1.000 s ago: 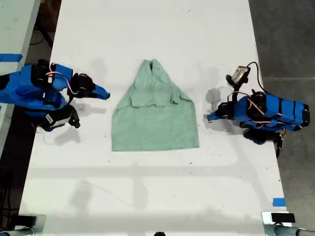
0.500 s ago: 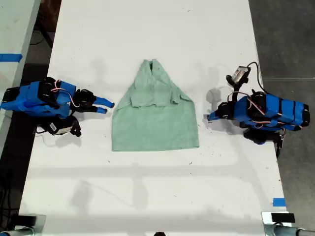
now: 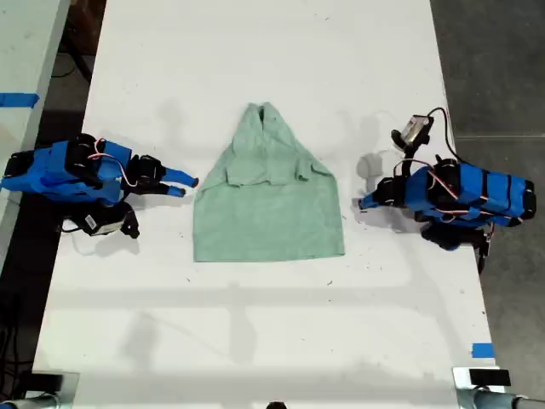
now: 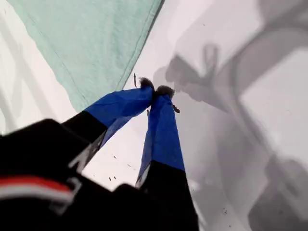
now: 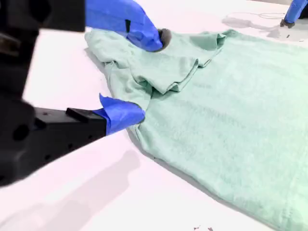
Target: Fold t shirt
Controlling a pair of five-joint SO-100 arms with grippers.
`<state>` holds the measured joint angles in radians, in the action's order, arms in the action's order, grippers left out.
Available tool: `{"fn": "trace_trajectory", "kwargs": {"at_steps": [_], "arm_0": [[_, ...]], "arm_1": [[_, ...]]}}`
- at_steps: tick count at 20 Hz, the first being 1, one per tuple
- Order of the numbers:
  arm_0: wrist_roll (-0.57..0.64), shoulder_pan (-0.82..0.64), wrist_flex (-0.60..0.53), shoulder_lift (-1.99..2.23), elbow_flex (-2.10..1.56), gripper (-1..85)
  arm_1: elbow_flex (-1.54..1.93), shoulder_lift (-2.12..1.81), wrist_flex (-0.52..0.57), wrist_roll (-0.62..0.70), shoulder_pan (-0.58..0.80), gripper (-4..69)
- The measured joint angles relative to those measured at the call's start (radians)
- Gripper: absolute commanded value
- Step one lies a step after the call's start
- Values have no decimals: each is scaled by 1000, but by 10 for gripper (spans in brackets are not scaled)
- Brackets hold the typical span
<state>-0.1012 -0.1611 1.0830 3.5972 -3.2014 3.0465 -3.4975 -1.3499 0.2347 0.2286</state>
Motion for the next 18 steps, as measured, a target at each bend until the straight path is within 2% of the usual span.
{"fn": "trace_trajectory", "kwargs": {"at_steps": [18], "arm_0": [[0, 0, 0, 0, 0, 200]], "arm_1": [[0, 0, 0, -6, -9, 19]]}}
